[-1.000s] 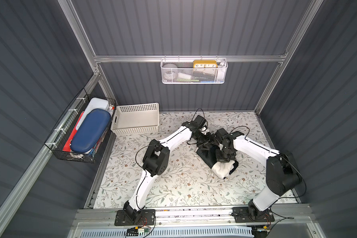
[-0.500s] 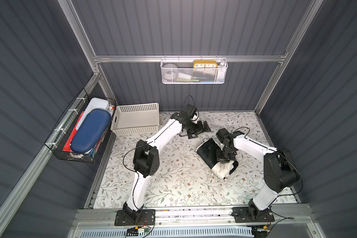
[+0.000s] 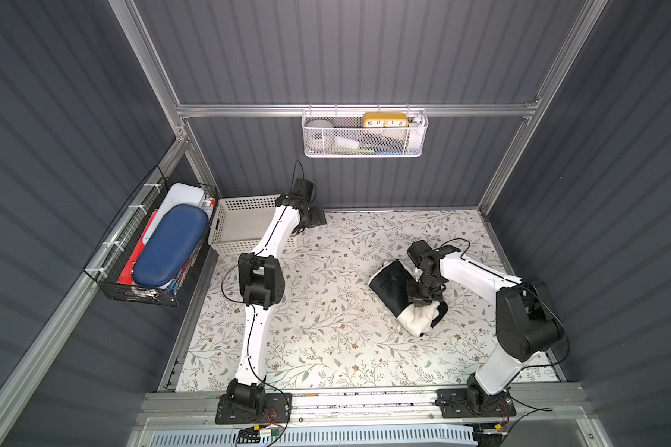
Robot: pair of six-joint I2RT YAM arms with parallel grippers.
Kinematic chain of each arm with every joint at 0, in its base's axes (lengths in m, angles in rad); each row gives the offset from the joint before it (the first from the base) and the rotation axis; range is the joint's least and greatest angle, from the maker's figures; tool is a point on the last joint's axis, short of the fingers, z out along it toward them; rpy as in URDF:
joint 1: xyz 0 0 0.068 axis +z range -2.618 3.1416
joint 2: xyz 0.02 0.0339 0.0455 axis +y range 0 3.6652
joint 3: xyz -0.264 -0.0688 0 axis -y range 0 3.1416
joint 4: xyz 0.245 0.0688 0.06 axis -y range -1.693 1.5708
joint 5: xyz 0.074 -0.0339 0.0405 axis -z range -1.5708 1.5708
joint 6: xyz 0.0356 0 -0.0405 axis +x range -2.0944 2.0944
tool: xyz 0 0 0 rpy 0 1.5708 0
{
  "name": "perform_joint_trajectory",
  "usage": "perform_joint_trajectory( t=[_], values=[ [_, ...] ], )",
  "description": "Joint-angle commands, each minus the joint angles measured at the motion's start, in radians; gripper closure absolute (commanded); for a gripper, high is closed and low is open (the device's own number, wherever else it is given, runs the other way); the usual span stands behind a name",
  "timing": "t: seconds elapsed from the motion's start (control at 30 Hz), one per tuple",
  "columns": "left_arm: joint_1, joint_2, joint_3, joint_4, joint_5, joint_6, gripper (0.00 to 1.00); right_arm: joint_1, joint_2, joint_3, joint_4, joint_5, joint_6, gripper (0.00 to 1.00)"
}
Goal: Roll up the pillowcase
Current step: Roll the pillowcase at the center of the board.
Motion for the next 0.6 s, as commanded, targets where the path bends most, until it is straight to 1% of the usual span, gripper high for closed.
perform_joint_trajectory(
  t=[0.0, 0.07, 0.17, 0.23, 0.3, 0.33, 0.37, 0.4, 0.5, 0.57],
  values=[
    [-0.011, 0.029, 0.036, 0.009, -0.077, 0.068, 0.01, -0.007, 0.025, 0.0, 0.01, -0.004, -0.015, 1.0],
    [-0.009, 0.04, 0.056, -0.017, -0.156, 0.049, 0.01, -0.008, 0.017, -0.017, 0.02, -0.009, -0.017, 1.0],
    [-0.008, -0.004, 0.005, 0.033, -0.199, 0.057, 0.01, -0.008, 0.014, -0.031, 0.03, -0.02, -0.018, 1.0],
    [-0.008, -0.046, -0.024, 0.082, -0.201, 0.064, 0.01, -0.007, 0.02, -0.033, 0.029, -0.022, -0.018, 1.0],
    [-0.008, -0.082, -0.041, 0.1, -0.231, 0.043, 0.01, -0.007, 0.023, -0.032, 0.03, -0.021, -0.019, 1.0],
    [-0.007, -0.101, -0.072, 0.146, -0.223, 0.077, 0.01, -0.008, 0.028, -0.029, 0.029, -0.024, -0.018, 1.0],
    [0.001, -0.098, -0.081, 0.157, -0.196, 0.092, 0.01, -0.007, 0.03, -0.027, 0.028, -0.025, -0.02, 1.0],
    [0.015, -0.064, -0.054, 0.13, -0.162, 0.091, 0.01, -0.007, 0.03, -0.028, 0.03, -0.025, -0.021, 1.0],
    [0.029, 0.041, 0.039, 0.057, -0.135, 0.102, 0.01, -0.007, 0.036, -0.02, 0.025, -0.015, -0.024, 1.0],
    [0.03, 0.055, 0.024, 0.077, -0.134, 0.1, 0.01, -0.007, 0.042, -0.012, 0.022, -0.014, -0.025, 1.0]
  ],
)
